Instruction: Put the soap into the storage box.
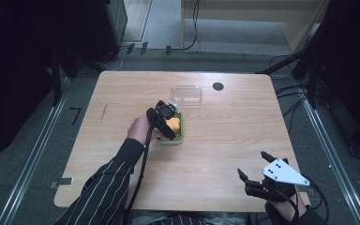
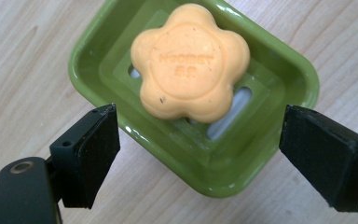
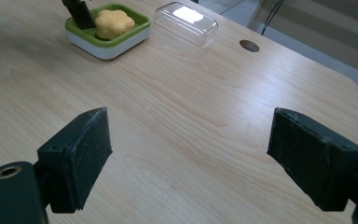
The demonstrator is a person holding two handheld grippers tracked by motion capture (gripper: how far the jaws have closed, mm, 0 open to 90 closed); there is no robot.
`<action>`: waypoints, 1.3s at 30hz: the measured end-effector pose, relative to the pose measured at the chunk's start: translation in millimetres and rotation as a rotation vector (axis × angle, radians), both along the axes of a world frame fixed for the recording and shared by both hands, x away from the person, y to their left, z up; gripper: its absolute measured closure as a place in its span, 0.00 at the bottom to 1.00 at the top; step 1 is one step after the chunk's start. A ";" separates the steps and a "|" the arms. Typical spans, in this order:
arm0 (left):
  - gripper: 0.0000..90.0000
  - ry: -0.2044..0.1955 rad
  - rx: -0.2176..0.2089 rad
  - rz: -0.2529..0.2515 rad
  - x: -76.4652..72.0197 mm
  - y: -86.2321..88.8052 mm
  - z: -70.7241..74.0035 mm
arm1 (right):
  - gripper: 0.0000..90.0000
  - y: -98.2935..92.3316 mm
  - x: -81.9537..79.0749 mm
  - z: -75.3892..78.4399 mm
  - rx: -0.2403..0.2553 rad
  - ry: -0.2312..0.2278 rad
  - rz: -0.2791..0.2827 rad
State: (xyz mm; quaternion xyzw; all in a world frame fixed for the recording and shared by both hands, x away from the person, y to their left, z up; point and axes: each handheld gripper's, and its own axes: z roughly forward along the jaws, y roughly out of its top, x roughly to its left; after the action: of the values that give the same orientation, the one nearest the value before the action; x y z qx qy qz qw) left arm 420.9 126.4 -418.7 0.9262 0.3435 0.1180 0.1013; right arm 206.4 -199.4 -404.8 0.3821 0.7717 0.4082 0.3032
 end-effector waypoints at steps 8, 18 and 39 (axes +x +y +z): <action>0.09 0.003 0.002 0.008 -8.6 3.4 6.0 | 0.15 -1.8 -2.5 0.4 0.003 -0.003 -0.011; 0.03 0.028 0.021 0.034 -23.4 11.3 6.5 | 0.15 -0.9 -2.2 0.4 0.003 -0.004 -0.010; 0.00 0.067 0.035 0.062 -68.2 39.1 -1.6 | 0.15 -0.9 -2.6 0.6 0.004 -0.006 -0.010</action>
State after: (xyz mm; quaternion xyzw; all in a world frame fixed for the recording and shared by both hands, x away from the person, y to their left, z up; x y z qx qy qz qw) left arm 352.6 165.5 -420.2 0.9202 0.3731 0.0957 0.0699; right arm 203.9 -200.3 -404.1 0.3855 0.7681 0.4090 0.3068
